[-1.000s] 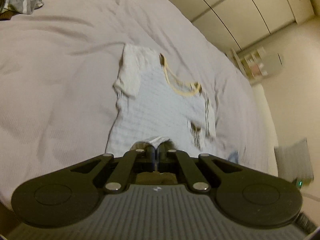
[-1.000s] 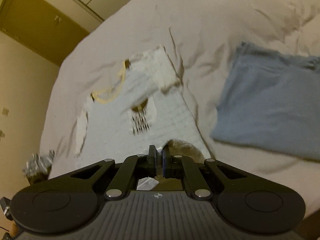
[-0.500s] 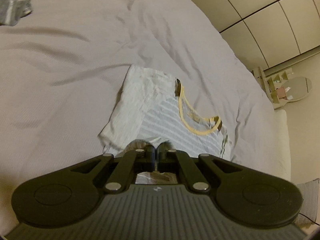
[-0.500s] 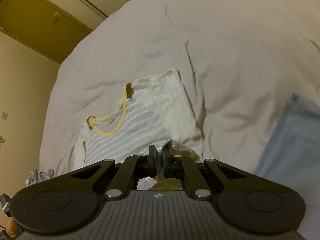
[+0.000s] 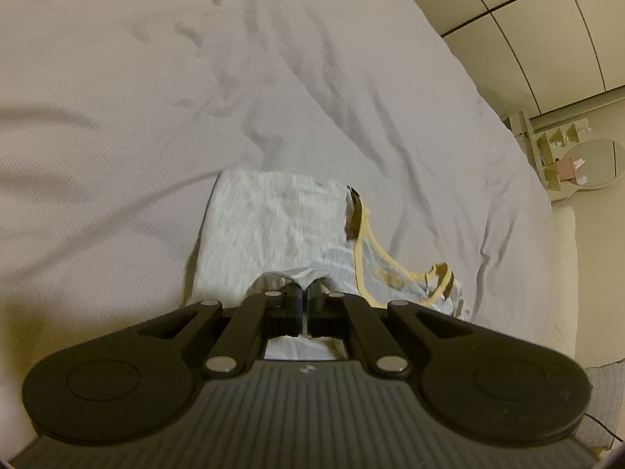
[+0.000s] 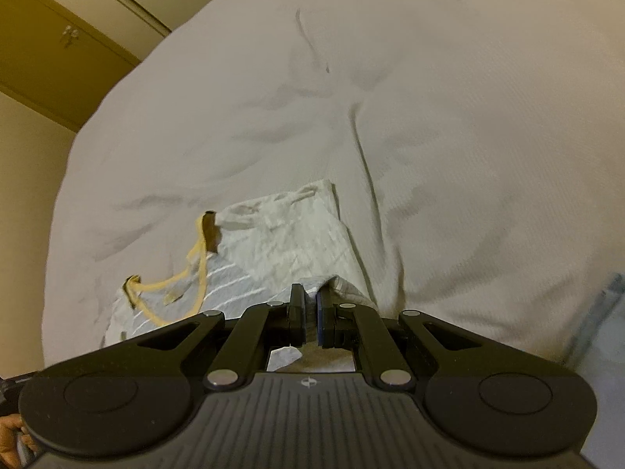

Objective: Fold clothes
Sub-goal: 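Lift the hem with both grippers and fold it over toward the collar, then open both grippers and release the folded hem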

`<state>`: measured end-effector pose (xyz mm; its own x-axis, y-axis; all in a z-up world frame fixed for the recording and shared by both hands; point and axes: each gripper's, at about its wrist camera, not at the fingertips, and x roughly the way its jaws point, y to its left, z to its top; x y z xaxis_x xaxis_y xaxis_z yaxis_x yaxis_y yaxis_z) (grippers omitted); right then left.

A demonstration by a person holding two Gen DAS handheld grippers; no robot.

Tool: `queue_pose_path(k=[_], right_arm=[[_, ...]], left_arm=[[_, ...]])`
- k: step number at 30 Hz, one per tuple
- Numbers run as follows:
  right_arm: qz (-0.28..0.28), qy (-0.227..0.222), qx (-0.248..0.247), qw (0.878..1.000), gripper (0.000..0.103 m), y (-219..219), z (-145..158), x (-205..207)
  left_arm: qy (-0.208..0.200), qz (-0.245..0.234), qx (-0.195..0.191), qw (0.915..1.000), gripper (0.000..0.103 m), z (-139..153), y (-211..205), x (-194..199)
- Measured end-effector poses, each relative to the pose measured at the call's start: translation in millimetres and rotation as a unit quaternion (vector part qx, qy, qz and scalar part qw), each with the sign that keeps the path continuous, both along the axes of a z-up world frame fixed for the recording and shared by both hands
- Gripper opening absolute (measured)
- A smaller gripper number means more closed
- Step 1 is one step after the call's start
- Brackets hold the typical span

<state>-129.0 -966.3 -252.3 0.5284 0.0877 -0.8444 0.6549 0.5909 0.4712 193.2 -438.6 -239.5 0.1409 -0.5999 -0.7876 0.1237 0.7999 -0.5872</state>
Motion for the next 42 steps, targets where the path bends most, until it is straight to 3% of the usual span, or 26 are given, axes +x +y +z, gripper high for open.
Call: queue_pose_path(k=[11, 15, 19, 22, 23, 24, 26, 28, 30, 33, 35, 37, 39, 41, 42], right_arm=[[0.004, 0.038, -0.019, 0.999, 0.006, -10, -25, 70], [0.000, 0.052, -0.004, 0.999, 0.013, -16, -40, 86], [-0.056, -0.006, -0.022, 0.998, 0.022, -24, -35, 84], [-0.069, -0.023, -0.041, 0.996, 0.032, -21, -29, 82], [-0.056, -0.018, -0.049, 0.997, 0.032, -16, -28, 83], [-0.036, -0.013, -0.058, 0.998, 0.032, -8, -26, 84], [0.013, -0.009, -0.077, 0.997, 0.032, 11, -22, 86], [0.049, -0.011, -0.092, 0.994, 0.033, 30, -20, 85], [0.051, -0.007, -0.086, 0.995, 0.036, 41, -24, 79], [0.007, 0.030, -0.071, 0.997, 0.038, 44, -36, 65], [0.008, 0.047, -0.076, 0.996, 0.041, 49, -38, 59], [0.027, 0.053, -0.081, 0.995, 0.040, 58, -37, 55], [0.094, 0.047, -0.090, 0.990, 0.040, 79, -35, 61], [0.172, 0.044, -0.098, 0.979, 0.040, 104, -38, 71], [0.206, 0.046, -0.098, 0.973, 0.040, 116, -42, 79]], left_arm=[[0.034, 0.004, 0.010, 0.9994, 0.000, -49, -18, 54], [0.065, 0.042, 0.003, 0.9970, 0.000, -72, -12, 63], [0.081, 0.131, -0.037, 0.9873, 0.000, -81, 7, 72], [0.077, 0.138, -0.043, 0.9866, 0.001, -81, 9, 70], [0.069, 0.129, -0.043, 0.9882, 0.006, -79, 9, 67], [0.063, 0.122, -0.044, 0.9895, 0.020, -77, 9, 64], [0.055, 0.106, -0.051, 0.9915, 0.037, -74, 10, 59], [0.063, 0.095, -0.065, 0.9914, 0.040, -76, 12, 58], [0.078, 0.107, -0.078, 0.9881, 0.042, -81, 18, 60], [0.099, 0.158, -0.106, 0.9766, 0.046, -87, 30, 66], [0.098, 0.170, -0.102, 0.9752, 0.047, -82, 33, 69], [0.065, 0.136, -0.074, 0.9859, 0.047, -67, 26, 68], [0.008, 0.063, -0.034, 0.9974, 0.042, -47, 11, 62], [-0.047, -0.042, -0.009, 0.9980, 0.039, -29, -12, 46], [-0.067, -0.099, -0.001, 0.9928, 0.039, -22, -25, 35]])
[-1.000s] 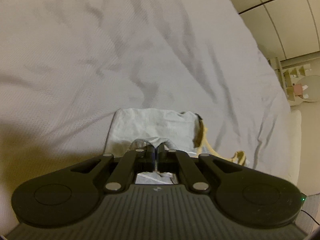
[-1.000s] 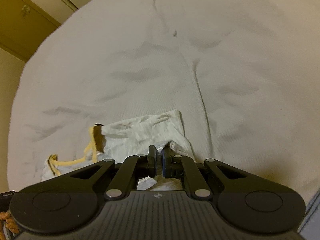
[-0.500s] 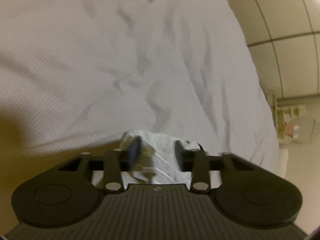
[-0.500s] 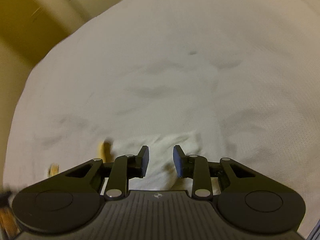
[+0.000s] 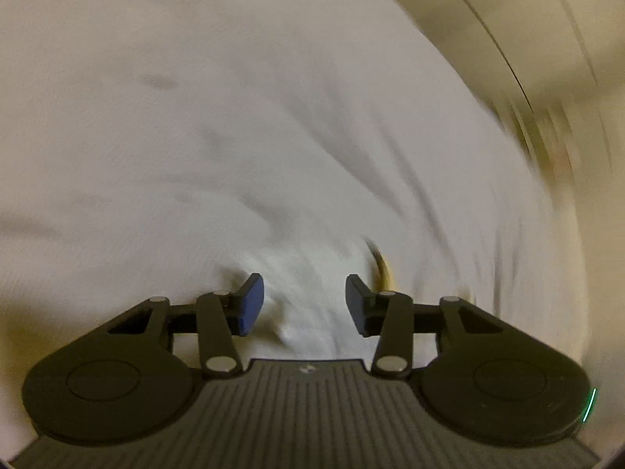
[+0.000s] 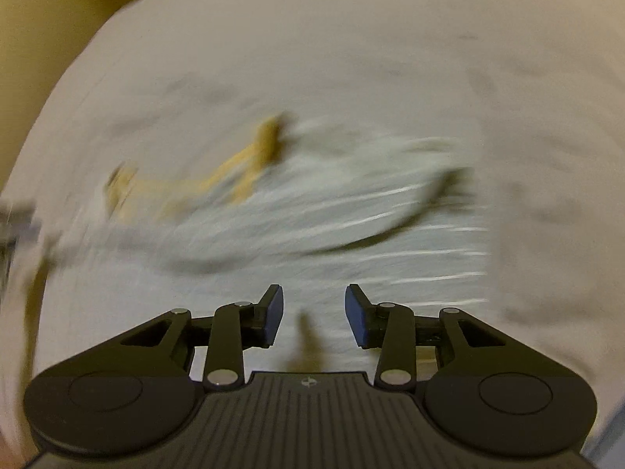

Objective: Fold clothes
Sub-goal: 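Open both grippers and release the folded hem, then move both grippers over the folded shirt to its folded edge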

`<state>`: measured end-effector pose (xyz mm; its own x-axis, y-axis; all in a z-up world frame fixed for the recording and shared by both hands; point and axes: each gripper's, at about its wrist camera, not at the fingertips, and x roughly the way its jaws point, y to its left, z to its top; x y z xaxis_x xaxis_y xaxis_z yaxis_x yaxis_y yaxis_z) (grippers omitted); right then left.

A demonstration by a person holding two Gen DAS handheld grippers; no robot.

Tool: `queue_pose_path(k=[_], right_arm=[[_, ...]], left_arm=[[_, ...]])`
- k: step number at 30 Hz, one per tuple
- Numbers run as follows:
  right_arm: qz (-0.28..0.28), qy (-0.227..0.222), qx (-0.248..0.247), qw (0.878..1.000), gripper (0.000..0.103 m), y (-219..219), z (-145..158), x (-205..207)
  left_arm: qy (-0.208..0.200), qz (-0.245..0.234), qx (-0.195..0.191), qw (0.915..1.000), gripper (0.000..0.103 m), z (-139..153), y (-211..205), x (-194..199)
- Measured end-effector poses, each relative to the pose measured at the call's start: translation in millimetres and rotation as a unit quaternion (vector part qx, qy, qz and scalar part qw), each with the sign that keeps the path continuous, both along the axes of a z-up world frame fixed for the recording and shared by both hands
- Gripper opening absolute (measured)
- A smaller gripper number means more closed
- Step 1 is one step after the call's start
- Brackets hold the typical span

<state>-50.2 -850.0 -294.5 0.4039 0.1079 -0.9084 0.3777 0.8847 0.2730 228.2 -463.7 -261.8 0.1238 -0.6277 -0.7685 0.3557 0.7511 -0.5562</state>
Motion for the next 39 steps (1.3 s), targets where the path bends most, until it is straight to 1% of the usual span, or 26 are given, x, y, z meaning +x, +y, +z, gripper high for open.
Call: queue_pose_path(k=[1, 2, 3, 5, 6, 7, 8, 9, 10, 11, 12, 13, 14, 15, 17, 18, 20, 23, 26, 28, 30, 32, 33, 36, 37, 39], right_arm=[[0.023, 0.009, 0.003, 1.000, 0.040, 10, -6, 10], [0.046, 0.018, 0.006, 0.999, 0.039, 19, -13, 19], [0.069, 0.028, 0.009, 0.997, 0.039, 29, -19, 29], [0.107, 0.046, 0.000, 0.993, 0.039, 43, -30, 52], [0.124, 0.051, -0.017, 0.991, 0.039, 47, -34, 64], [0.137, 0.047, -0.033, 0.989, 0.039, 47, -35, 75], [0.138, 0.030, -0.047, 0.989, 0.036, 45, -32, 85], [0.129, 0.001, -0.063, 0.990, 0.034, 40, -24, 92], [0.115, -0.034, -0.082, 0.989, 0.033, 35, -15, 97], [0.094, -0.075, -0.105, 0.987, 0.034, 30, -2, 98], [0.074, -0.100, -0.119, 0.985, 0.035, 25, 9, 98], [0.057, -0.113, -0.123, 0.984, 0.035, 20, 18, 96], [0.047, -0.121, -0.124, 0.984, 0.035, 17, 24, 94], [0.051, -0.120, -0.121, 0.984, 0.036, 17, 26, 90], [0.062, -0.113, -0.114, 0.985, 0.036, 19, 28, 81], [0.074, -0.103, -0.110, 0.986, 0.036, 24, 24, 76], [0.096, -0.079, -0.100, 0.987, 0.036, 33, 14, 65], [0.111, -0.043, -0.081, 0.989, 0.037, 42, -6, 52], [0.125, -0.013, -0.065, 0.990, 0.037, 47, -24, 52], [0.137, -0.004, -0.075, 0.988, 0.036, 47, -33, 60], [0.133, -0.004, -0.086, 0.987, 0.036, 35, -34, 69], [0.128, -0.006, -0.103, 0.986, 0.037, 22, -34, 78], [0.119, -0.011, -0.123, 0.985, 0.037, 15, -30, 81], [0.064, -0.030, -0.171, 0.983, 0.037, -10, -14, 87], [0.041, -0.037, -0.172, 0.983, 0.038, -18, -8, 84], [0.018, -0.048, -0.167, 0.985, 0.041, -25, 1, 70]], left_arm=[[-0.012, -0.057, 0.010, 0.9983, 0.039, 1, -14, -13], [-0.023, -0.113, 0.019, 0.9931, 0.038, 2, -27, -26], [-0.034, -0.167, 0.029, 0.9849, 0.038, 2, -40, -39], [-0.044, -0.241, 0.057, 0.9677, 0.038, -8, -62, -59], [-0.048, -0.271, 0.072, 0.9586, 0.038, -15, -73, -66], [-0.050, -0.290, 0.086, 0.9518, 0.038, -21, -85, -69], [-0.050, -0.298, 0.097, 0.9484, 0.038, -28, -88, -67], [-0.050, -0.305, 0.109, 0.9448, 0.038, -34, -91, -65], [-0.053, -0.307, 0.120, 0.9427, 0.037, -40, -94, -62], [-0.065, -0.286, 0.126, 0.9477, 0.035, -40, -96, -54], [-0.075, -0.249, 0.128, 0.9572, 0.034, -36, -94, -44], [-0.085, -0.209, 0.126, 0.9661, 0.034, -31, -91, -33], [-0.092, -0.162, 0.111, 0.9763, 0.034, -24, -84, -22], [-0.099, -0.125, 0.096, 0.9825, 0.034, -16, -77, -14], [-0.109, -0.101, 0.081, 0.9855, 0.035, -3, -69, -11], [-0.114, -0.094, 0.076, 0.9861, 0.036, 2, -66, -11], [-0.121, -0.119, 0.086, 0.9817, 0.037, 2, -58, -20], [-0.130, -0.157, 0.101, 0.9738, 0.038, 1, -47, -32], [-0.118, -0.188, 0.133, 0.9659, 0.038, -14, -42, -27], [-0.118, -0.180, 0.131, 0.9676, 0.038, -17, -40, -17], [-0.119, -0.170, 0.130, 0.9696, 0.038, -18, -40, -6], [-0.128, -0.137, 0.126, 0.9742, 0.038, -14, -43, 10], [-0.133, -0.120, 0.126, 0.9756, 0.038, -12, -45, 18], [-0.156, -0.073, 0.145, 0.9744, 0.038, -2, -43, 32], [-0.159, -0.067, 0.143, 0.9745, 0.038, 0, -42, 31], [-0.166, -0.081, 0.135, 0.9735, 0.039, 7, -42, 21]])
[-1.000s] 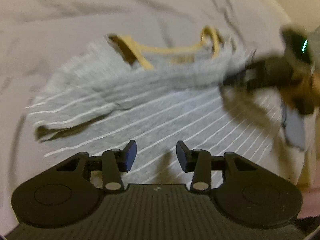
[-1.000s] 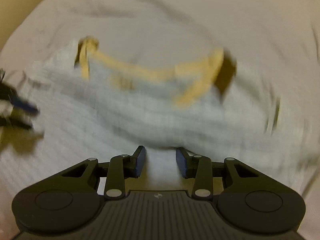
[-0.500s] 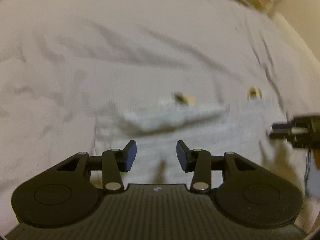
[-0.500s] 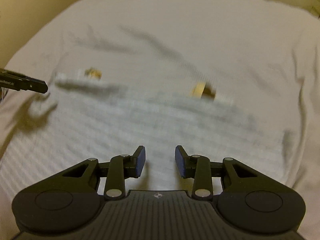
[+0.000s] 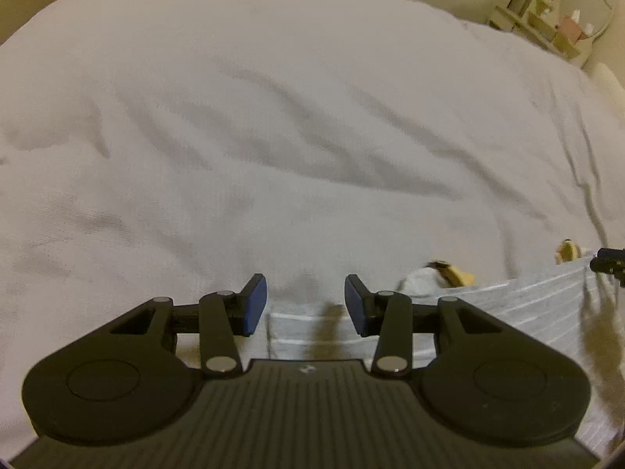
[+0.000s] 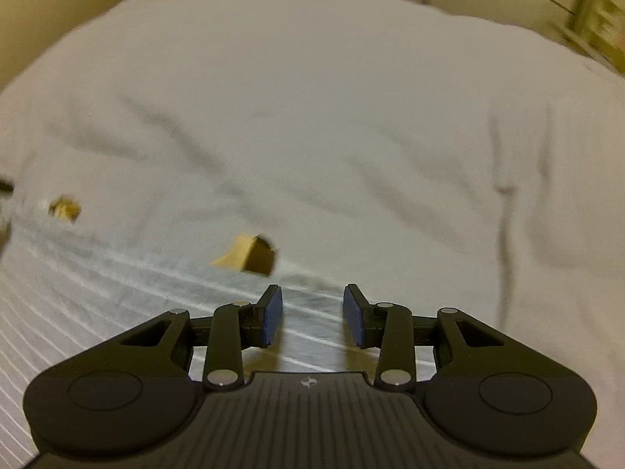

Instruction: Fold clothes

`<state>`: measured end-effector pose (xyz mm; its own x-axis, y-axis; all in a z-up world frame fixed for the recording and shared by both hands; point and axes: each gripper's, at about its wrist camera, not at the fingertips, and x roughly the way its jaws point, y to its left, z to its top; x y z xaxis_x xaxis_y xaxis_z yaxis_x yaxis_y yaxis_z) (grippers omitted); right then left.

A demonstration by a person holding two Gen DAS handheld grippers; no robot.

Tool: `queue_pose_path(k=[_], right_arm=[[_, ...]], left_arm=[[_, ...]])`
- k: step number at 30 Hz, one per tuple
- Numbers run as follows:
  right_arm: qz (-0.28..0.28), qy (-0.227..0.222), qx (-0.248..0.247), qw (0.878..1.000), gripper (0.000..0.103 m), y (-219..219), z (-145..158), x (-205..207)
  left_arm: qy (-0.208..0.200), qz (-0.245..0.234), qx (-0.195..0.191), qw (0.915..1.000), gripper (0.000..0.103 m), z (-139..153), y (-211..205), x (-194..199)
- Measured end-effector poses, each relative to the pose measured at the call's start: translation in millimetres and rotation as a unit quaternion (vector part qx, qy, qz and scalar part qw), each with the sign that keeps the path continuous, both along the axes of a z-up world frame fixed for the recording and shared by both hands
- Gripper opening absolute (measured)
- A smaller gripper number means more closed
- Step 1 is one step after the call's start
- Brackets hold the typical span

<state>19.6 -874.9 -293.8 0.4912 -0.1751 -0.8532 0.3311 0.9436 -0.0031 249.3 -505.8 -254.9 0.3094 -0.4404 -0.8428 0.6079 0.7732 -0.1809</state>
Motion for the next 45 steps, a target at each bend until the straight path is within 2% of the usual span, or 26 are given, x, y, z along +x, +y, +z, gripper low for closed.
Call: queue_pose_path(k=[3, 7, 10, 13, 16, 18, 21, 24, 28, 30, 31, 34, 36, 37, 39, 40, 42, 44, 45], right_arm=[[0.005, 0.007, 0.004, 1.000, 0.044, 0, 0, -27], [0.011, 0.048, 0.013, 0.999, 0.044, -5, -22, -48], [-0.013, 0.052, -0.001, 0.999, 0.044, -19, -30, -49], [-0.060, 0.035, -0.016, 0.997, 0.044, -36, -26, -45], [-0.096, 0.015, -0.034, 0.995, 0.044, -41, -13, -51], [-0.102, 0.002, -0.022, 0.995, 0.044, -35, -5, -63], [-0.099, 0.002, 0.004, 0.995, 0.044, -15, -4, -84], [-0.097, 0.012, 0.042, 0.994, 0.044, 9, -9, -110], [-0.096, 0.039, 0.081, 0.991, 0.044, 43, -27, -147], [-0.104, 0.058, 0.085, 0.989, 0.044, 47, -33, -172], [-0.112, 0.067, 0.084, 0.988, 0.044, 47, -35, -184], [-0.154, 0.081, 0.067, 0.982, 0.044, 40, -29, -222], [-0.151, 0.080, 0.049, 0.984, 0.044, 46, -16, -240], [-0.136, 0.082, 0.033, 0.987, 0.044, 53, -9, -246], [-0.057, 0.090, -0.014, 0.994, 0.046, 79, 3, -252], [-0.008, 0.094, -0.037, 0.995, 0.047, 95, 7, -253], [0.088, 0.099, -0.089, 0.987, 0.054, 131, 0, -249], [0.169, 0.103, -0.139, 0.970, 0.055, 164, -11, -244], [0.189, 0.104, -0.157, 0.964, 0.055, 174, -17, -243]], left_arm=[[0.004, -0.052, 0.000, 0.9986, 0.040, 1, -4, -21], [0.024, -0.127, 0.019, 0.9914, 0.040, -14, -20, -42], [0.024, -0.103, 0.024, 0.9941, 0.038, -32, -40, -29], [0.002, -0.062, 0.021, 0.9978, 0.038, -34, -51, -12], [-0.020, -0.021, 0.022, 0.9993, 0.038, -21, -44, -3], [-0.023, -0.008, 0.015, 0.9996, 0.038, -11, -34, -5], [-0.015, -0.027, 0.010, 0.9995, 0.038, 0, -20, -32], [0.005, -0.065, 0.017, 0.9977, 0.038, 2, -1, -76], [0.023, -0.113, 0.070, 0.9908, 0.038, -14, 30, -138], [0.027, -0.110, 0.093, 0.9892, 0.039, -23, 50, -155], [0.027, -0.105, 0.092, 0.9899, 0.039, -23, 62, -161], [0.005, -0.080, 0.115, 0.9901, 0.042, -9, 86, -170], [-0.018, -0.071, 0.132, 0.9885, 0.042, 5, 97, -178], [-0.039, -0.089, 0.139, 0.9855, 0.043, 13, 99, -189], [-0.082, -0.131, 0.152, 0.9763, 0.046, 27, 100, -212], [-0.107, -0.173, 0.157, 0.9663, 0.048, 32, 97, -230], [-0.156, -0.270, 0.171, 0.9344, 0.057, 31, 87, -269], [-0.196, -0.357, 0.187, 0.8940, 0.059, 25, 78, -304], [-0.208, -0.384, 0.194, 0.8782, 0.059, 19, 75, -316]])
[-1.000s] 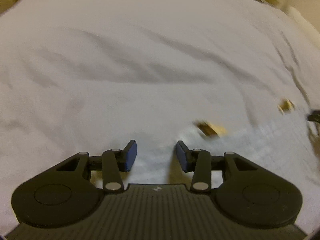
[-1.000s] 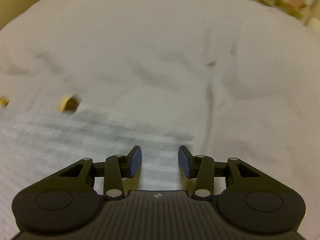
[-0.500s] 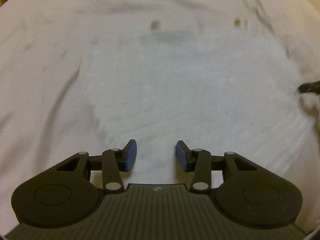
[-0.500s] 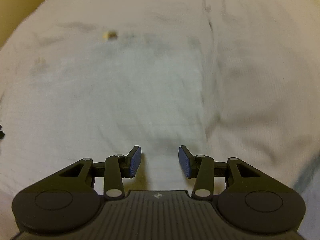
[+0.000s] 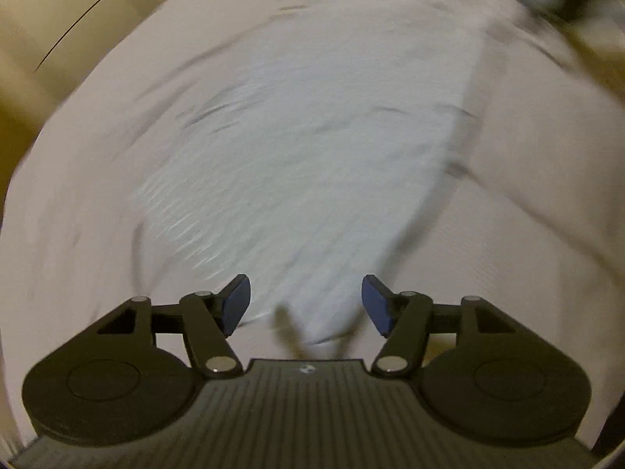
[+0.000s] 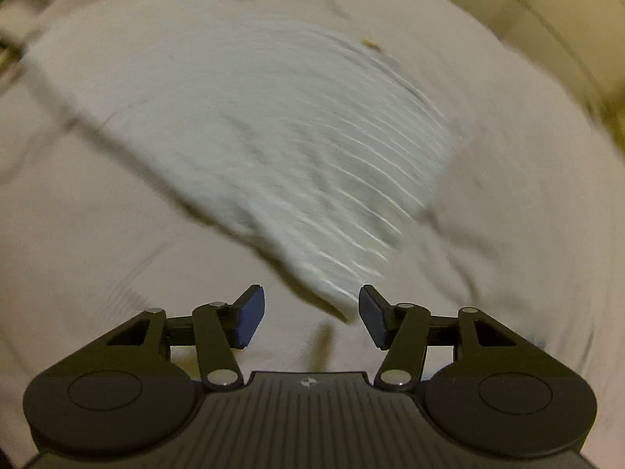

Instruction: Fold clothes

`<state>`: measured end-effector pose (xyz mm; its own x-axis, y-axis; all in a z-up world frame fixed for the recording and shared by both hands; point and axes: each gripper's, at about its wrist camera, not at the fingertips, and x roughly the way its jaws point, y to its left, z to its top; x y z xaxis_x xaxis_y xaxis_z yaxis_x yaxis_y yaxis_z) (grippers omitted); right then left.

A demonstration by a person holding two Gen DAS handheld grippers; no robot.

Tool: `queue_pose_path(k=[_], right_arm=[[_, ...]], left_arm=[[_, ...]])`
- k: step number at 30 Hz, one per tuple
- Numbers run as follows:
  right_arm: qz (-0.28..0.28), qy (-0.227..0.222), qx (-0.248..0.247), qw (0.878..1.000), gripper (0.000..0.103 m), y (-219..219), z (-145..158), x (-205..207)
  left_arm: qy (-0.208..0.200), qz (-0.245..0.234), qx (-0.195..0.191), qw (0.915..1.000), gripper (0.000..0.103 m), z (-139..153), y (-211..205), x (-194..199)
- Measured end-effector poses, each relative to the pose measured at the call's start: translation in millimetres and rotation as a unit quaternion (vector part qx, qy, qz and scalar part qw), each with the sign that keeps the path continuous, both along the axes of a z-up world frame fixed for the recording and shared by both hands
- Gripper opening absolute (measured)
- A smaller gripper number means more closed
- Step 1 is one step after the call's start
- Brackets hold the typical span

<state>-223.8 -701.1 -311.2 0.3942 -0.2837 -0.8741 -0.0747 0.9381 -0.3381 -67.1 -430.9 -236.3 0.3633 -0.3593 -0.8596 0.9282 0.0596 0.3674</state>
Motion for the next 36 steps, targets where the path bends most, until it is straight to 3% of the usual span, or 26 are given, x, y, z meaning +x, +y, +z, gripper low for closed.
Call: queue_pose_path(k=[2, 5, 9, 10, 12, 14, 19, 23, 31, 36], right_arm=[[0.038, 0.004, -0.041, 0.998, 0.055, 16, -15, 2], [0.103, 0.012, -0.114, 0.988, 0.055, 30, -35, 2], [0.185, 0.029, -0.222, 0.957, 0.053, 29, -67, 3], [0.190, 0.035, -0.238, 0.952, 0.048, 25, -72, 5], [0.180, 0.046, -0.238, 0.953, 0.033, 12, -76, 12], [0.172, 0.055, -0.228, 0.957, 0.000, 2, -76, 15], [0.181, 0.050, -0.216, 0.958, 0.000, -7, -63, 11], [0.172, 0.040, -0.207, 0.962, 0.000, -1, -33, -10], [0.170, 0.049, -0.177, 0.968, 0.000, 25, 12, -79], [0.168, 0.082, -0.145, 0.972, 0.000, 56, 10, -134]], left_arm=[[-0.036, -0.046, 0.024, 0.9980, 0.059, -18, -8, -21], [-0.113, -0.073, 0.072, 0.9883, 0.059, -46, -17, -28], [-0.169, -0.067, 0.092, 0.9791, 0.050, -62, -22, -17], [-0.176, -0.069, 0.095, 0.9774, 0.048, -64, -21, -14], [-0.186, -0.065, 0.101, 0.9751, 0.025, -68, -20, -8], [-0.190, -0.053, 0.114, 0.9738, 0.006, -72, -19, -1], [-0.177, -0.049, 0.113, 0.9764, 0.004, -69, -13, 7], [-0.170, -0.045, 0.100, 0.9793, 0.003, -47, -6, 0], [-0.141, -0.070, 0.103, 0.9822, 0.003, -6, 38, -71], [-0.106, -0.061, 0.107, 0.9867, 0.003, -2, 61, -120]])
